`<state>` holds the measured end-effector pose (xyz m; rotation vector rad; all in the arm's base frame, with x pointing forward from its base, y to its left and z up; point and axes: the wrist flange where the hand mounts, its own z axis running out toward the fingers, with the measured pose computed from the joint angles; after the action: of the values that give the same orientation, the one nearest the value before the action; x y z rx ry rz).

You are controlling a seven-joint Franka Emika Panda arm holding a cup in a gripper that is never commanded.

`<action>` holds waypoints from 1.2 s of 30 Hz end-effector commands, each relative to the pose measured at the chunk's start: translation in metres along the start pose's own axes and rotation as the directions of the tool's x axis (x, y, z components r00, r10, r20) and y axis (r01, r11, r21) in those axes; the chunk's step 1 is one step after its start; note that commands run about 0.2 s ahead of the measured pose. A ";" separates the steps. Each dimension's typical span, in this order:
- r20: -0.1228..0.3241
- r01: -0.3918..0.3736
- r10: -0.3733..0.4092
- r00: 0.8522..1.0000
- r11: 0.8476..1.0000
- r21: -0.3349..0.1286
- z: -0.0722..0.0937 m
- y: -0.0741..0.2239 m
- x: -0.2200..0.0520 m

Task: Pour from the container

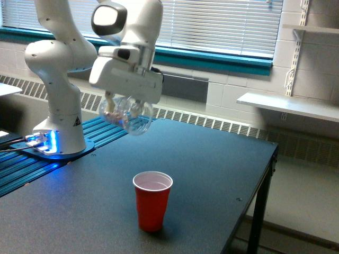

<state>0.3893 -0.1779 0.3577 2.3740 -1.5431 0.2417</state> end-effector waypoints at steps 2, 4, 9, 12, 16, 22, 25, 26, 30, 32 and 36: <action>0.025 0.015 -0.015 1.000 1.000 -0.014 0.015 -0.008 0.007; 0.036 0.014 -0.014 0.999 1.000 -0.015 0.019 -0.010 0.007; 0.058 0.004 -0.002 0.998 1.000 -0.022 0.029 -0.011 0.010; 0.066 -0.006 0.008 0.998 1.000 -0.027 0.033 -0.013 0.011; 0.083 -0.015 0.018 0.996 1.000 -0.027 0.036 -0.015 0.013; 0.099 -0.024 0.027 0.995 0.999 -0.032 0.040 -0.019 0.015; 0.105 -0.027 0.030 0.994 0.999 -0.028 0.041 -0.021 0.017; 0.108 -0.027 0.030 0.994 0.999 -0.027 0.041 -0.022 0.017; 0.116 -0.029 0.031 0.993 0.999 -0.016 0.042 -0.027 0.021; 0.122 -0.025 0.027 0.992 1.000 -0.013 0.043 -0.030 0.022; 0.135 -0.014 0.015 0.991 1.000 -0.008 0.046 -0.037 0.024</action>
<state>0.4213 -0.2008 0.3160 2.3768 -1.6623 0.0796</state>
